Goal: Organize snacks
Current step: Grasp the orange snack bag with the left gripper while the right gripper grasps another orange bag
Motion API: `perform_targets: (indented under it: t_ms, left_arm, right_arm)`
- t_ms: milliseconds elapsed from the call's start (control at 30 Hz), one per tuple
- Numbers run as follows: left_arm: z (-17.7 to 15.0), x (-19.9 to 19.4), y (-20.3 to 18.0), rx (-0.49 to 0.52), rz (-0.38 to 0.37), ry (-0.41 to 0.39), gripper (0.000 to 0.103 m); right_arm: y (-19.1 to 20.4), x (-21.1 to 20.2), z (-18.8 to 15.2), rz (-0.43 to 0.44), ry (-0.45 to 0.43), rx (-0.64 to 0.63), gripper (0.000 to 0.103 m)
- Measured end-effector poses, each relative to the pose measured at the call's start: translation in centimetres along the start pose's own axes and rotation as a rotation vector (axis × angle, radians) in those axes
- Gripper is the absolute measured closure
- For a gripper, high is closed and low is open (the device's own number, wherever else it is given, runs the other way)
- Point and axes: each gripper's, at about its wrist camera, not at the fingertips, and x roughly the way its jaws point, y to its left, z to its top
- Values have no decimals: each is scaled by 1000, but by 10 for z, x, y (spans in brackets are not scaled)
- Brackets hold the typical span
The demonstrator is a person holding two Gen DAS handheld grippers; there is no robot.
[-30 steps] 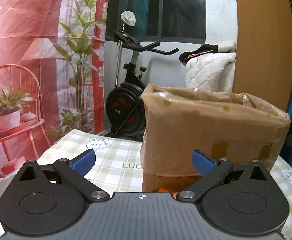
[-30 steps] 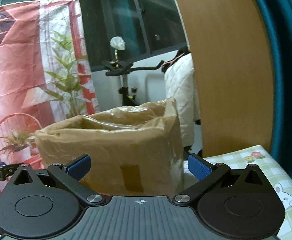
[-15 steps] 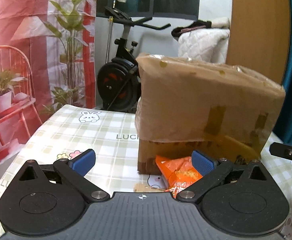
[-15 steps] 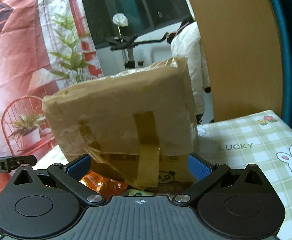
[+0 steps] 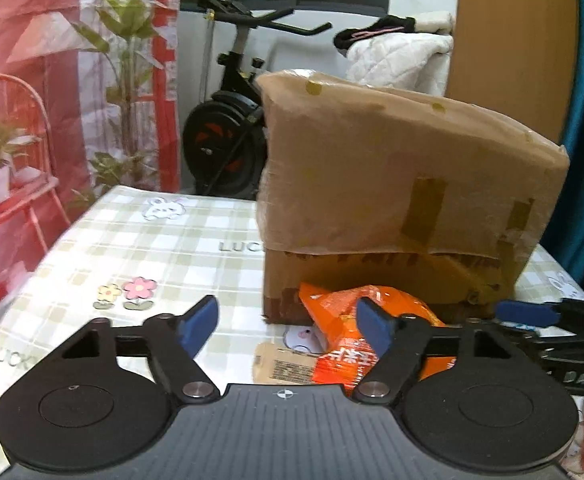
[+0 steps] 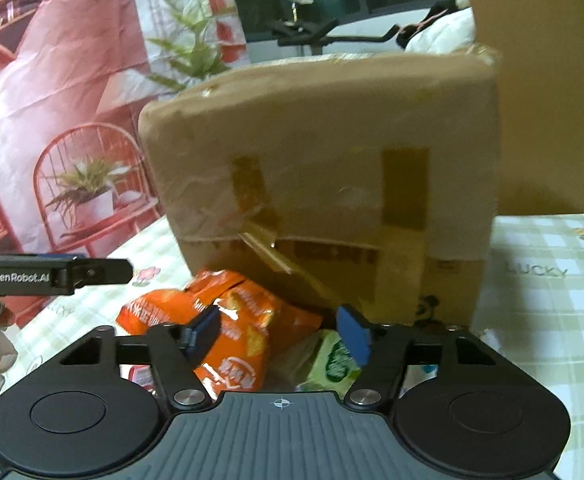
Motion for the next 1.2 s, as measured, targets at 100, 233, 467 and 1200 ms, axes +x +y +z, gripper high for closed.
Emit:
perform_targets:
  t_ms: [100, 233, 467, 1200]
  left_arm:
    - [0, 4, 2, -7, -35, 22, 32]
    - [1, 9, -1, 19, -106, 41, 32]
    - [-4, 25, -7, 44, -210, 107, 43]
    - [-18, 20, 6, -26, -250, 132, 61]
  right_arm:
    - [5, 3, 2, 26, 10, -7, 50]
    - [8, 7, 3, 58, 28, -11, 50]
    - [5, 19, -6, 99, 93, 16, 51]
    - [17, 18, 7, 150, 110, -65, 70]
